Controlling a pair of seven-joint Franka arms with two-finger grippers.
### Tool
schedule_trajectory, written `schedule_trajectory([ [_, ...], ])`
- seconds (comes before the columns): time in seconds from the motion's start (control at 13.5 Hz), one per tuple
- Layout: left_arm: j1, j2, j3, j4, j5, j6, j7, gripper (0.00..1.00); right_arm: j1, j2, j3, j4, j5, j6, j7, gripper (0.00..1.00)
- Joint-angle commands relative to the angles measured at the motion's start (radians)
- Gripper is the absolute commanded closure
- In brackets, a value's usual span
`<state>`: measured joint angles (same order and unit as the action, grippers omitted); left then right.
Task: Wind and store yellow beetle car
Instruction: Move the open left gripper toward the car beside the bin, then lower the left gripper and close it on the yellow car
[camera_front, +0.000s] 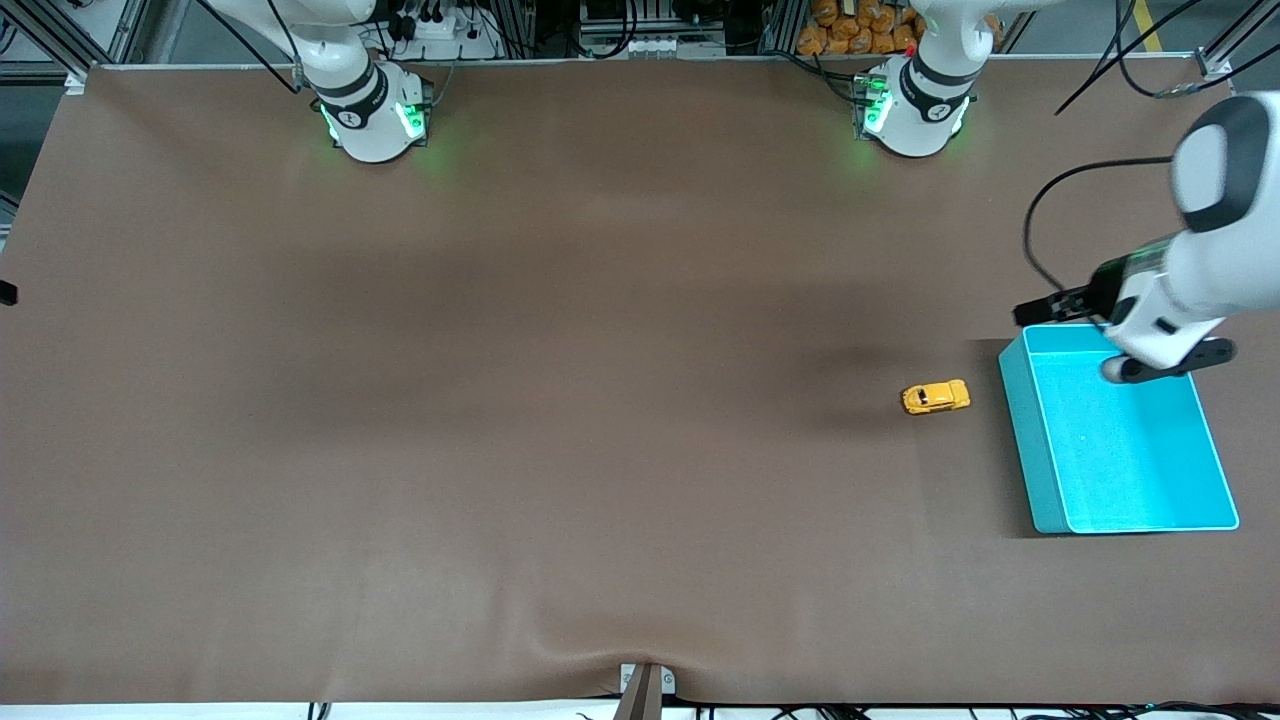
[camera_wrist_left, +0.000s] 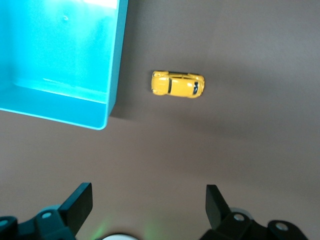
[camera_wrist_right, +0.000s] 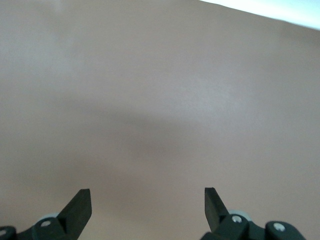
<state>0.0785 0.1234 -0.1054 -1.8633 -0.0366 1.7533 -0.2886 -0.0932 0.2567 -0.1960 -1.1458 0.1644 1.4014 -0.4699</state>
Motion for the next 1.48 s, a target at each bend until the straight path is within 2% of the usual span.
schedule_trajectory([
  [0.0,0.007,-0.059,-0.016,-0.175,-0.014,0.174,-0.108,0.00,-0.003,-0.063,0.010,0.002,0.013,-0.074,0.152,0.00],
  [0.07,0.007,-0.071,-0.016,-0.235,-0.014,0.248,-0.142,0.00,-0.007,-0.080,0.009,-0.003,0.017,-0.100,0.158,0.00],
  [0.22,0.010,-0.076,-0.016,-0.324,-0.016,0.358,-0.220,0.00,0.007,-0.147,0.012,-0.082,0.006,-0.094,0.181,0.00],
  [0.45,0.021,-0.039,-0.016,-0.382,-0.022,0.484,-0.392,0.00,0.067,-0.255,0.015,-0.228,-0.058,-0.035,0.241,0.00],
  [0.59,0.015,0.005,-0.017,-0.382,-0.026,0.543,-0.548,0.00,0.095,-0.356,0.018,-0.395,-0.085,0.065,0.250,0.00],
  [0.74,0.010,0.053,-0.017,-0.381,-0.026,0.604,-0.709,0.00,0.096,-0.495,0.052,-0.607,-0.118,0.206,0.254,0.00],
  [0.82,0.009,0.079,-0.019,-0.381,-0.026,0.626,-0.775,0.00,0.095,-0.508,0.062,-0.627,-0.138,0.217,0.255,0.00],
  [1.41,-0.003,0.212,-0.019,-0.381,-0.026,0.827,-1.153,0.00,0.115,-0.479,0.099,-0.583,-0.175,0.214,0.249,0.00],
])
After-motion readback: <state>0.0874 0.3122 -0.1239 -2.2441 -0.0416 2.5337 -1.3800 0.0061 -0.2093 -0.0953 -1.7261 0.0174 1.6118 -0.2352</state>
